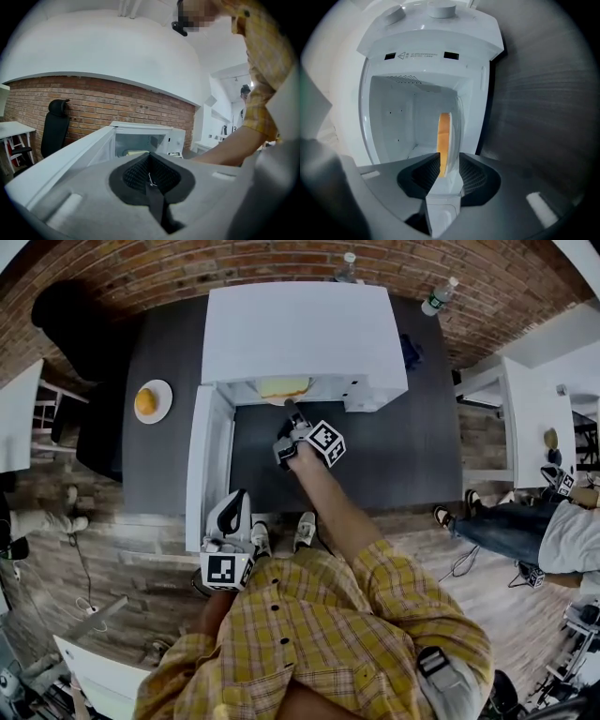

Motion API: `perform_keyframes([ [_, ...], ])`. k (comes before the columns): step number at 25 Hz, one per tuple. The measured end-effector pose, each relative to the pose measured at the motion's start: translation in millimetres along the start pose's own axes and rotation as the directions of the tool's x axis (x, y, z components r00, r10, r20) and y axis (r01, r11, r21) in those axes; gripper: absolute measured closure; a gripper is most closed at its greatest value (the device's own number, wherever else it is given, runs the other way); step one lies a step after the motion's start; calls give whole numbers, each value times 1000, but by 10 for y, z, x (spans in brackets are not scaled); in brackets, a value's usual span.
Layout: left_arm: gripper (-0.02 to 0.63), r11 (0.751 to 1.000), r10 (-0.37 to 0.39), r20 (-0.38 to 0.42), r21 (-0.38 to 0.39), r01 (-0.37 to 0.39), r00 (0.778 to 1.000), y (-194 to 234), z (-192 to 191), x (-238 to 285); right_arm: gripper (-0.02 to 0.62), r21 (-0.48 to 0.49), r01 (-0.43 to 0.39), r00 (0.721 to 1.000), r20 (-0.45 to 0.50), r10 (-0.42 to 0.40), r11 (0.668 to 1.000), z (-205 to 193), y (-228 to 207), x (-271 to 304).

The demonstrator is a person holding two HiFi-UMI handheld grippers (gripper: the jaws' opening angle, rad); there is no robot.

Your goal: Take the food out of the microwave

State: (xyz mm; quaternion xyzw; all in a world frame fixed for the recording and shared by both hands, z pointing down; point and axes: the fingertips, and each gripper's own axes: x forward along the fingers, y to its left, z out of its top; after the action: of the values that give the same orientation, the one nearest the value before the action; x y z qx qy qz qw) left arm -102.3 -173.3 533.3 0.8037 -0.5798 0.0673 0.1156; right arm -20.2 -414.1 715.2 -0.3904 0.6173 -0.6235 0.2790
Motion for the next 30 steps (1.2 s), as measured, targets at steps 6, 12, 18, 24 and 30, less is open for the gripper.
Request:
perform_keyframes([
  [6, 606, 1000, -16, 1, -5, 16, 1000, -31, -8, 33, 514, 27, -5, 1000, 13, 4, 1000, 42, -31, 70],
  [12, 606, 1000, -24, 11, -12, 25, 1000, -33, 17, 45, 583, 45, -25, 999, 22, 24, 999, 65, 7, 109],
  [18, 606, 999, -38, 15, -13, 38, 999, -27, 36, 79, 583, 34, -59, 998, 12, 59, 998, 55, 68, 50],
  [24, 606, 999, -43, 15, -21, 44, 999, -19, 54, 124, 583, 38, -98, 995, -4, 98, 994, 38, 178, -169],
  [30, 609, 999, -49, 41, -18, 50, 998, -6, 94, 144, 583, 13, -138, 990, -21, 138, 990, 20, 281, -543],
])
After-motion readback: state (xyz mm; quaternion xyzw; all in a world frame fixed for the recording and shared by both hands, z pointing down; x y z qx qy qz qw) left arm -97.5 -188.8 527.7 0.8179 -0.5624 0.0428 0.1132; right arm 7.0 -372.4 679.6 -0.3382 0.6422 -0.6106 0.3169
